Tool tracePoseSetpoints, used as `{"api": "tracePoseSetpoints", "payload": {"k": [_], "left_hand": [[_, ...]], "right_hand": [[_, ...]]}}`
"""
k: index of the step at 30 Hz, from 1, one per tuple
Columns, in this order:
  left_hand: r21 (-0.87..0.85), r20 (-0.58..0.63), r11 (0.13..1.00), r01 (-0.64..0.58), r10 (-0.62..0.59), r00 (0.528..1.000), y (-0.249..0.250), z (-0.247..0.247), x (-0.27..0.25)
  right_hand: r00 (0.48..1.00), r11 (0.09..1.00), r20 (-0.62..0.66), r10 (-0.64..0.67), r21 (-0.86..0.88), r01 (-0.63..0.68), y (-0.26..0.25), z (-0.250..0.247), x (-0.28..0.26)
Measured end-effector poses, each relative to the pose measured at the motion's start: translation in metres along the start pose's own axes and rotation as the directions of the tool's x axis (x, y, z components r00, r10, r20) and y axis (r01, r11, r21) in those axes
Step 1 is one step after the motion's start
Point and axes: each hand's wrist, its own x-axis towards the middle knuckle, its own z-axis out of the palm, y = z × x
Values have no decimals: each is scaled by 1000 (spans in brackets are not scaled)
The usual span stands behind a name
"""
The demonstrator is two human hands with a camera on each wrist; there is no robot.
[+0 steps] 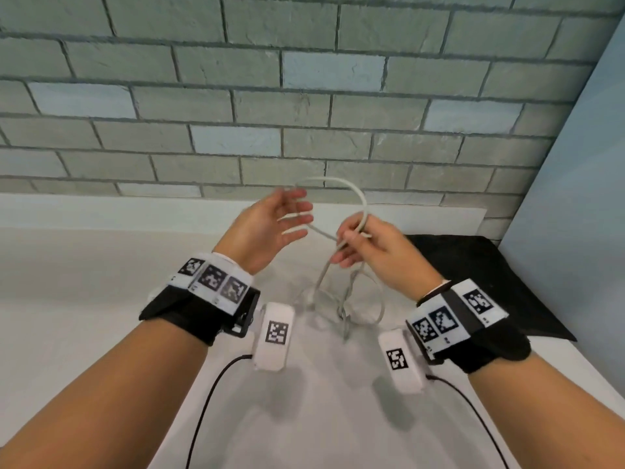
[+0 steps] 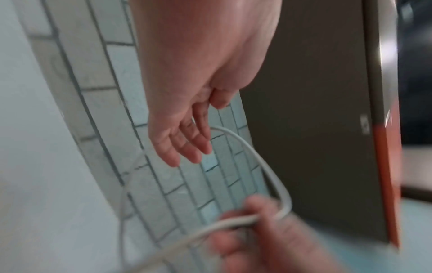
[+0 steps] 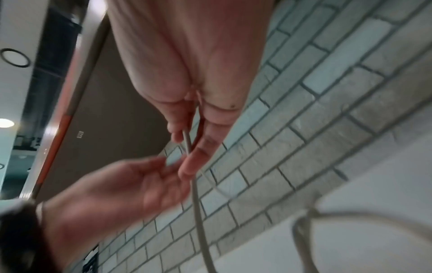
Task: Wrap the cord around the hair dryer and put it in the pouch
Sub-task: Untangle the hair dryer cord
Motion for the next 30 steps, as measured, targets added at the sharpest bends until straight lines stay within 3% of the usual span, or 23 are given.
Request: {"api": "tracePoseSetpoints", "payload": {"k": [2, 3, 6, 8, 11, 14, 18, 22, 26, 28, 30], "left_hand": [[283, -19, 958, 40, -36, 999, -22, -4, 0], [440, -11, 896, 65, -67, 998, -35, -4, -1], [794, 60, 607, 29, -126, 990, -73, -2, -3], [871, 106, 489, -50, -87, 991, -91, 6, -4], [900, 155, 416, -131, -24, 988, -109, 24, -1], [904, 115, 411, -115, 24, 993, -120, 37, 6], [848, -18, 530, -16, 59, 998, -118, 33, 17], [870, 18, 493, 2, -36, 999, -123, 34, 20], [815, -21, 580, 15, 4, 1000, -131, 31, 22], [812, -18, 582, 52, -64, 998, -127, 28, 22], [820, 5, 570, 52, -99, 995, -121, 23, 21]], "right_hand": [[998, 998, -53, -39, -57, 36, -15, -15, 2], [996, 993, -62, -59, -102, 53, -23, -21, 3], [995, 973, -38, -88, -216, 78, -46, -36, 6], [998, 965, 0, -69, -253, 66, -59, -44, 7], [996, 950, 66, -55, -303, 73, -74, -52, 4], [994, 940, 79, -73, -328, 95, -79, -57, -1], [997, 931, 6, -79, -357, 76, -76, -67, -8], [999, 949, 8, -52, -312, 52, -70, -70, -15], [999, 961, 39, -36, -272, 45, -70, -74, -20], [1000, 959, -18, -4, -285, -2, -61, -81, -20], [985, 950, -169, 46, -297, -95, -44, -91, -18]]}}
